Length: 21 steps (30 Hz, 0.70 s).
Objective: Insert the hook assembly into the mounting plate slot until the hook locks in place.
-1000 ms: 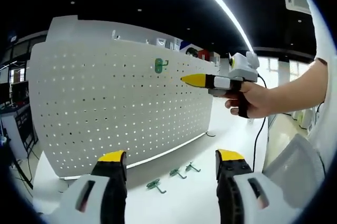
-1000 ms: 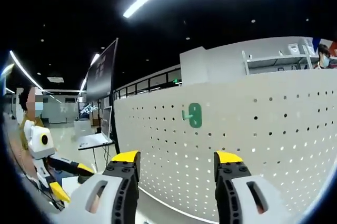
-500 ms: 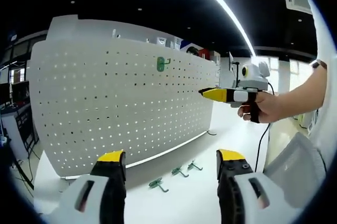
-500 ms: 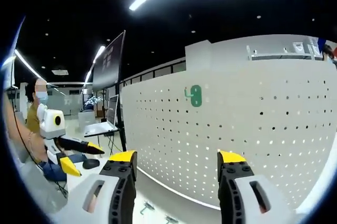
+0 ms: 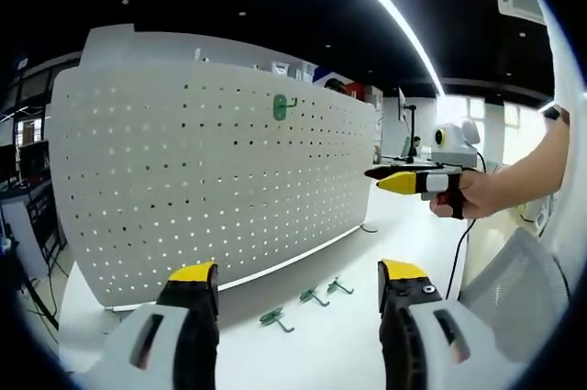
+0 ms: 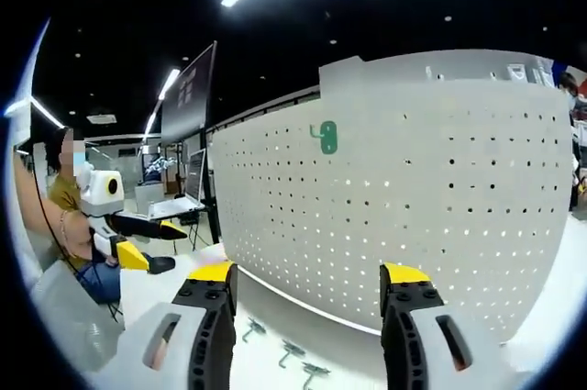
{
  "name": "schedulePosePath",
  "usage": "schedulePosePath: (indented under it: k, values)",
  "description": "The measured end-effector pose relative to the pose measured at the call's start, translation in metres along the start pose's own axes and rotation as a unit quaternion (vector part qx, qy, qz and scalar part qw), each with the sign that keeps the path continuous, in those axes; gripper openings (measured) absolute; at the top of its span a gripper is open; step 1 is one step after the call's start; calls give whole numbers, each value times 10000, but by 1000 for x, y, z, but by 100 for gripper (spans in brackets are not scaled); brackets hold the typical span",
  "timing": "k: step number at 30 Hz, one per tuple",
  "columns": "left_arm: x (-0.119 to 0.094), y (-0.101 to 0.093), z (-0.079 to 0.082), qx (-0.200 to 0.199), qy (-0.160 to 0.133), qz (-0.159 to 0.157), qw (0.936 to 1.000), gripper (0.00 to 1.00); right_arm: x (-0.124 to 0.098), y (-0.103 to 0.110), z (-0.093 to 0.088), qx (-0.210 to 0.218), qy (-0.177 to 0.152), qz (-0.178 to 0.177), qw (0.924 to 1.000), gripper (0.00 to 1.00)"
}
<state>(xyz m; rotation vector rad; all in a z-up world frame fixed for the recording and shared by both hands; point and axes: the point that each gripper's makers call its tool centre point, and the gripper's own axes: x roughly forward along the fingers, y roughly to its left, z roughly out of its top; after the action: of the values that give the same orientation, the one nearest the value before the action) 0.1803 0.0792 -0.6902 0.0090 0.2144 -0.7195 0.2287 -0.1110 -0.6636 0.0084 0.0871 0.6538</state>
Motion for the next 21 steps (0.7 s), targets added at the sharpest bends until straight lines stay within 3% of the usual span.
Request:
schedulePosePath:
  k: [21]
  values:
    - [-2, 1, -15, 12, 190, -85, 9998, 73, -40, -5, -48, 130, 612, 64, 9980, 62]
